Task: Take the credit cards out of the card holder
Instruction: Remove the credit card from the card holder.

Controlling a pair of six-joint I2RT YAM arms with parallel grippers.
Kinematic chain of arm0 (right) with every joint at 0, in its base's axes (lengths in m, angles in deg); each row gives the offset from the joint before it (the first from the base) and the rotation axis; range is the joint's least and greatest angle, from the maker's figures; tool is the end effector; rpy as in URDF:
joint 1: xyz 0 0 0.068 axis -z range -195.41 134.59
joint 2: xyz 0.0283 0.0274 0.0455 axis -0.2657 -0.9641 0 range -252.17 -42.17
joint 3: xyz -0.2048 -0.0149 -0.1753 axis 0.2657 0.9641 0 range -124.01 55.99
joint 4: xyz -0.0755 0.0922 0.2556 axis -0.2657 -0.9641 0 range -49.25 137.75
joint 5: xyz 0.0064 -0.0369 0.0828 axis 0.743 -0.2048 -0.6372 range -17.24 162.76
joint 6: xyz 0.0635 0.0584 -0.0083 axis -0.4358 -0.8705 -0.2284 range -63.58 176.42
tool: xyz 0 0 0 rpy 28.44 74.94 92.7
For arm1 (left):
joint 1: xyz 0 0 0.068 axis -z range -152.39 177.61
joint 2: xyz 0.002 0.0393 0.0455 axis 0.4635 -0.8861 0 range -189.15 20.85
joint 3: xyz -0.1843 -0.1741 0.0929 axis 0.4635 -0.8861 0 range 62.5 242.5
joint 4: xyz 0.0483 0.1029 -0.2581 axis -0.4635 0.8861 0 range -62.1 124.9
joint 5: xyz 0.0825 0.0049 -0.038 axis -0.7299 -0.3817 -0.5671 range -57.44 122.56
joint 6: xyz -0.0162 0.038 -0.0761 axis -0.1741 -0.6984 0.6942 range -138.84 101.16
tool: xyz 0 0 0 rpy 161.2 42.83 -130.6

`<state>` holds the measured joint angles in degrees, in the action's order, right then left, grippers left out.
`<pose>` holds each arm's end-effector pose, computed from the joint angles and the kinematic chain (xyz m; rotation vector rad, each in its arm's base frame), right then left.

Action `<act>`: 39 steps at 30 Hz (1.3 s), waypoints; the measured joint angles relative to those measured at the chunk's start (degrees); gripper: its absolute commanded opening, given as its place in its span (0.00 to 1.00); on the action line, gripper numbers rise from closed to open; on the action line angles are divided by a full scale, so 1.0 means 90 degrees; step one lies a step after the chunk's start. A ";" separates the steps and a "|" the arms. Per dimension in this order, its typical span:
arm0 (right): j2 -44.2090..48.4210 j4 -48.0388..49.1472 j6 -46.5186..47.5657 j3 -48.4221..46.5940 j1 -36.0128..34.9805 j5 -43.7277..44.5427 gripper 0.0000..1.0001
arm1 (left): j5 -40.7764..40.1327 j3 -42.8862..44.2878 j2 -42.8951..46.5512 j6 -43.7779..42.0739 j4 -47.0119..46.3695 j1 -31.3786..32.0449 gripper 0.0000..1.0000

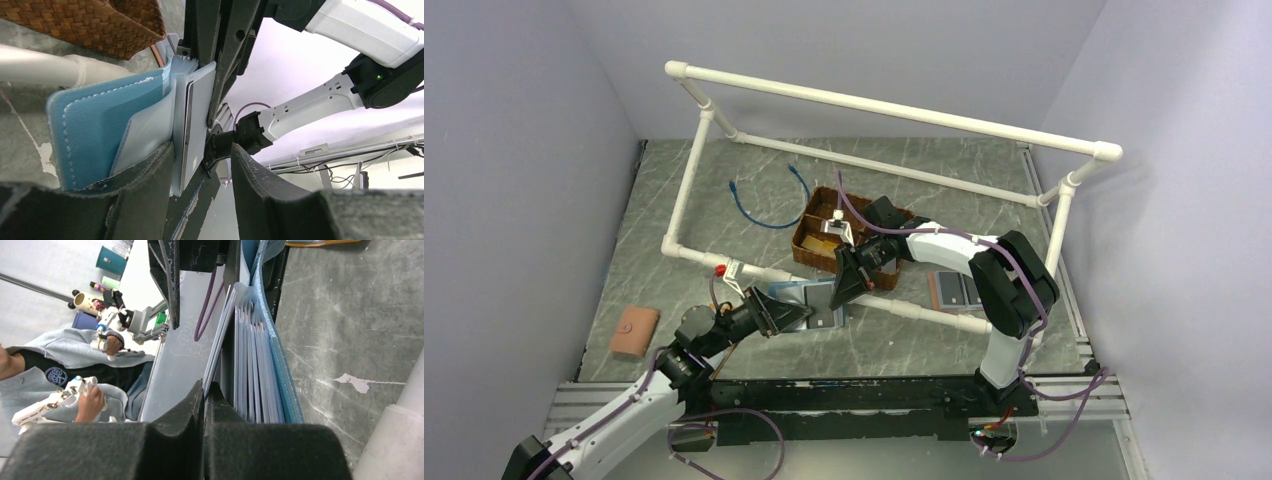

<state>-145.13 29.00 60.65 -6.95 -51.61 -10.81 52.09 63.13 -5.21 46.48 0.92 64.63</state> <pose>0.2489 0.2767 0.1717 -1.2951 1.9026 2.0904 0.1429 -0.1399 0.1718 -0.1299 1.8030 -1.6167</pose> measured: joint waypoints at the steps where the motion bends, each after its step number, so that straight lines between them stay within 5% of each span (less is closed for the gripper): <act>1: 0.0000 0.0000 0.0000 0.0002 0.0000 -0.0002 0.00 | -0.0017 0.0000 0.0029 0.0015 0.0066 -0.0007 0.50; 10: 0.0000 0.0024 -0.0005 0.0039 0.0000 0.0005 0.00 | -0.0158 0.0083 0.0185 0.0041 0.0639 -0.0010 0.37; 19: 0.0000 0.0146 -0.0182 0.0117 -0.0007 0.0100 0.00 | -0.0010 0.0087 -0.0869 0.0041 -0.0134 -0.0027 0.26; 22: 0.0000 0.0148 -0.0221 0.0119 -0.0007 0.0158 0.00 | 0.0041 0.0090 -0.1175 0.0046 -0.0401 -0.0051 0.01; 29: -0.0012 -0.0277 0.0056 0.0090 0.0041 0.0561 0.00 | 0.0172 0.0087 -0.1171 0.0029 -0.0403 -0.0078 0.00; 35: -0.0012 -0.1372 0.1243 -0.0318 -0.0121 0.1141 0.34 | 0.0165 0.0075 -0.0440 0.0068 0.0483 -0.0073 0.00; 39: 0.0029 -0.2113 0.2300 -0.0474 -0.0136 0.1593 0.43 | 0.0175 0.0049 -0.0143 0.0192 0.1214 -0.0075 0.00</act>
<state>-144.87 9.99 81.35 -11.21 -52.84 3.53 53.67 63.56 -6.50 48.20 11.85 63.95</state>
